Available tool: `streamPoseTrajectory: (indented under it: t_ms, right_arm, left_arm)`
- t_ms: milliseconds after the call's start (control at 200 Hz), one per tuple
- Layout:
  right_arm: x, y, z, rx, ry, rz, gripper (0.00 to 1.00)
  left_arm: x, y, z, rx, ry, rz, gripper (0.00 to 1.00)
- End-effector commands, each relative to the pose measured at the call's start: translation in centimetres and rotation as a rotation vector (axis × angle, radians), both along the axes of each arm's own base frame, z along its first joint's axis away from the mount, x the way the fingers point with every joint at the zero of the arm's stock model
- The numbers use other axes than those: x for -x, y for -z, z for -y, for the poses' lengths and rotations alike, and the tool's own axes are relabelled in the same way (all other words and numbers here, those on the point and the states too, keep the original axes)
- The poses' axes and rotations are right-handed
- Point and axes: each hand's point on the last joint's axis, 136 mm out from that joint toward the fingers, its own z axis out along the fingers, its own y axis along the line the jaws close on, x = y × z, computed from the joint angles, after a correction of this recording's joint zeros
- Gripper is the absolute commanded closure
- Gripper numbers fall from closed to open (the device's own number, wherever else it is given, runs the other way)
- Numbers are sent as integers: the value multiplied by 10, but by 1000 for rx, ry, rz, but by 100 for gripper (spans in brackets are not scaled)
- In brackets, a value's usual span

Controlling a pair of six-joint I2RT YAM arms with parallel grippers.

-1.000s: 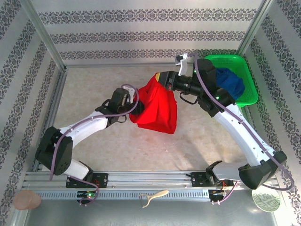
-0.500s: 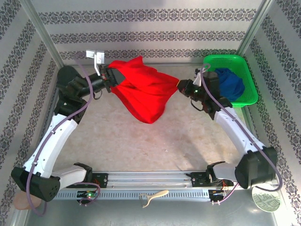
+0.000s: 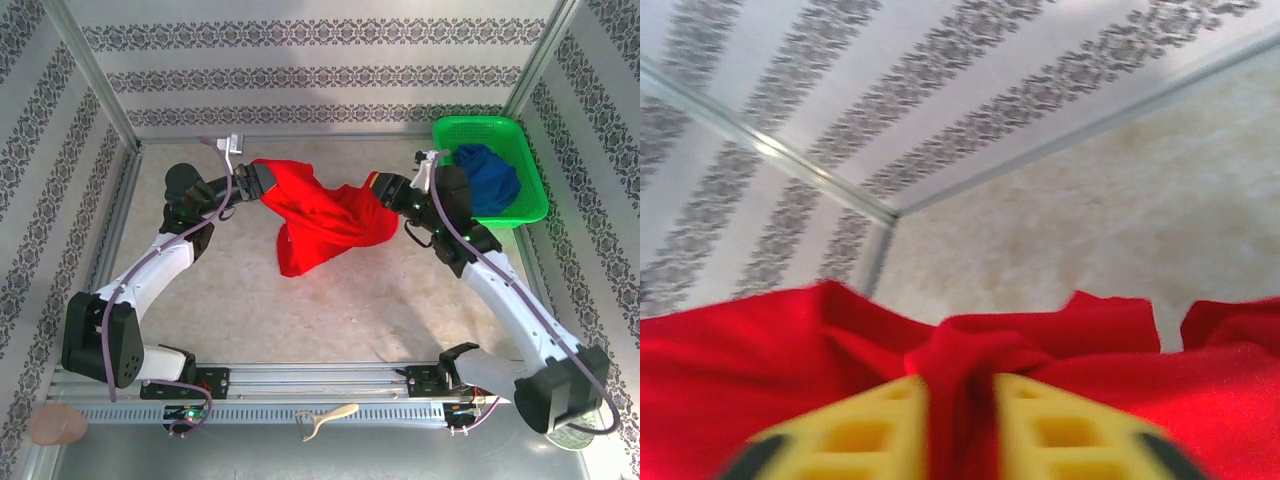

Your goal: Fold the inside-out t-shirt

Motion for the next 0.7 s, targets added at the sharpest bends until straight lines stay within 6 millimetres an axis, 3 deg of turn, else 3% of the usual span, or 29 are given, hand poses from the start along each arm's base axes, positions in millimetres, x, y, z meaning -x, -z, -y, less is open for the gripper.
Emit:
streamPoseTrajectory:
  t_ms: [0,140,260,335,480,630,694]
  right_arm:
    - [-9,64,14,195,33,-135,44]
    - [3,48,23,230,56,-104,36]
    - [25,13,14,187,35,-9,36]
    - [45,-13,-10,173,-34,82,36]
    - [72,-51,-67,171,-178,219,26]
    - [76,-66,-126,162,-271,269,22]
    - [69,-63,-151,169,-297,265,22]
  left_arm:
    - [17,-56,-11,71,-32,163,100]
    - [17,-66,-18,152,-73,116,100]
    - [15,-67,-22,182,-98,68,100]
    - [14,-65,-22,175,-114,54,100]
    - [16,-64,-21,143,-128,43,100]
    - [18,-63,-21,119,-146,37,100]
    - [19,-62,-20,109,-147,34,100]
